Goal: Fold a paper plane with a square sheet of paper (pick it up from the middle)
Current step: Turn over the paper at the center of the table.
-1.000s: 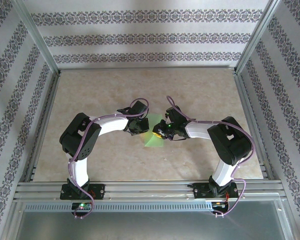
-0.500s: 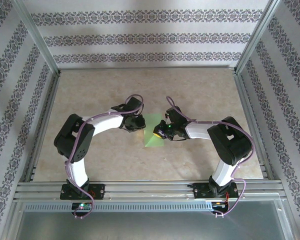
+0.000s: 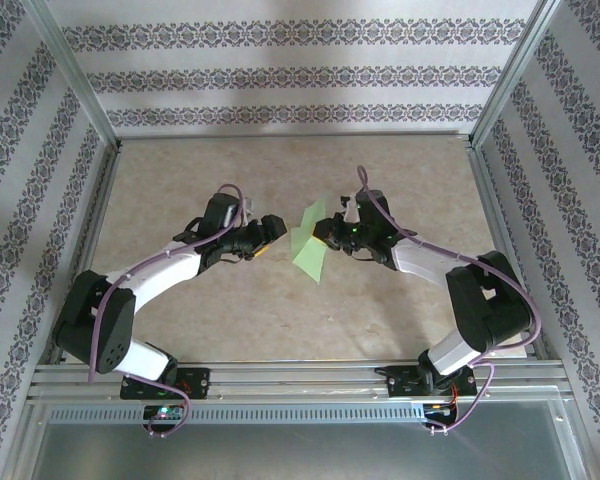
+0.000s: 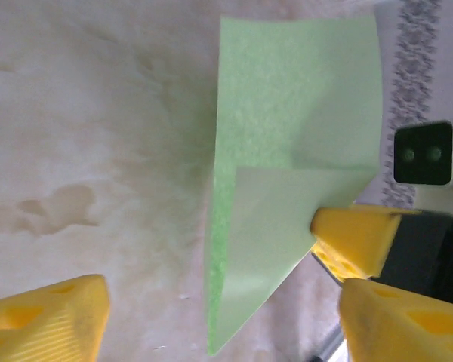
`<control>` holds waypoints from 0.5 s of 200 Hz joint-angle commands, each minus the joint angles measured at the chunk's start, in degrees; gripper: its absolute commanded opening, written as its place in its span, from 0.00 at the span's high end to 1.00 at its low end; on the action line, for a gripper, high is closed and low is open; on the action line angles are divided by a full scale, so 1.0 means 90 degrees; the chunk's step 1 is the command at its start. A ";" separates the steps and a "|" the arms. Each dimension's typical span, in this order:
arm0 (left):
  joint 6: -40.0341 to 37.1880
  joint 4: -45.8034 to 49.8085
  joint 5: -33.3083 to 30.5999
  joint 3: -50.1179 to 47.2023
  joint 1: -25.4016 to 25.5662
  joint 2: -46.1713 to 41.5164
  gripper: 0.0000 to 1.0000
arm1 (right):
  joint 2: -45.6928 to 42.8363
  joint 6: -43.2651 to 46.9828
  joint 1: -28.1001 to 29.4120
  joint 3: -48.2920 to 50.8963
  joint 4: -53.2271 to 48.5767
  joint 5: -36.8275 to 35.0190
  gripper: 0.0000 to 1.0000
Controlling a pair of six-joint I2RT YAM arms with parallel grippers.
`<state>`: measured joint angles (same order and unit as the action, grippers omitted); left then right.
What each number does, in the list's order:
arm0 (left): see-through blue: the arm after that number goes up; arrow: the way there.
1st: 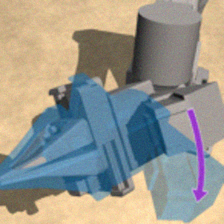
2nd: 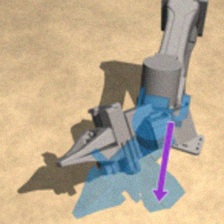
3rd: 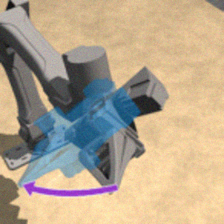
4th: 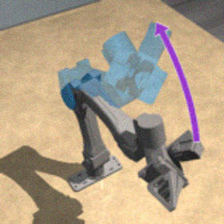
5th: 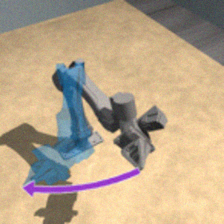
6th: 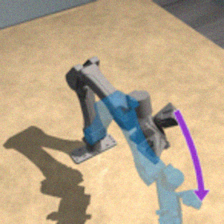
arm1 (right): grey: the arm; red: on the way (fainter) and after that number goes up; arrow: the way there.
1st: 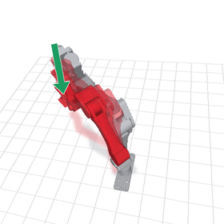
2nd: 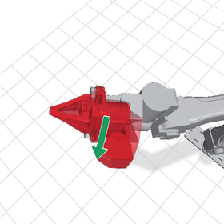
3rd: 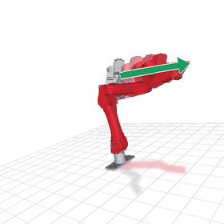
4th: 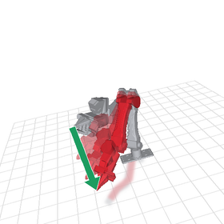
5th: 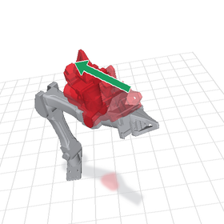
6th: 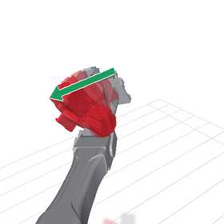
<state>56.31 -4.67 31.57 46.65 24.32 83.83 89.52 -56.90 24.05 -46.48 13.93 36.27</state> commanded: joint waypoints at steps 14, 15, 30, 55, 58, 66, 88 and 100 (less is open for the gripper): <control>0.1043 -0.2471 0.0879 -0.0417 -0.0004 -0.0094 0.06 | -0.0152 -0.0346 -0.0233 -0.0202 0.0828 0.0893 0.93; 0.1060 -0.2500 0.0883 -0.0422 0.0004 -0.0090 0.06 | -0.0152 -0.0366 -0.0237 -0.0204 0.0851 0.0912 0.93; 0.1236 -0.2853 0.1031 -0.0458 0.0046 0.0022 0.04 | -0.0132 -0.0560 -0.0288 -0.0225 0.1101 0.1117 0.93; 0.1403 -0.3079 0.1162 -0.0385 0.0145 0.0244 0.05 | -0.0075 -0.0949 -0.0338 -0.0202 0.1528 0.1323 0.92; 0.1423 -0.3114 0.1183 -0.0385 0.0154 0.0265 0.05 | -0.0066 -0.0995 -0.0346 -0.0198 0.1582 0.1356 0.92; 0.1484 -0.3222 0.1207 -0.0379 0.0167 0.0326 0.05 | -0.0032 -0.1115 -0.0356 -0.0168 0.1725 0.1406 0.92; 0.1773 -0.3785 0.1335 -0.0405 0.0171 0.0538 0.10 | 0.0031 -0.1411 -0.0368 -0.0100 0.2074 0.1533 0.91; 0.1926 -0.4051 0.1426 -0.0389 0.0171 0.0654 0.14 | 0.0061 -0.1484 -0.0368 -0.0073 0.2161 0.1603 0.91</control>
<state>69.52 -31.53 41.43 42.76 25.28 87.85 89.30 -66.87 21.45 -47.11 27.66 47.53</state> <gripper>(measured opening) 0.892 0.086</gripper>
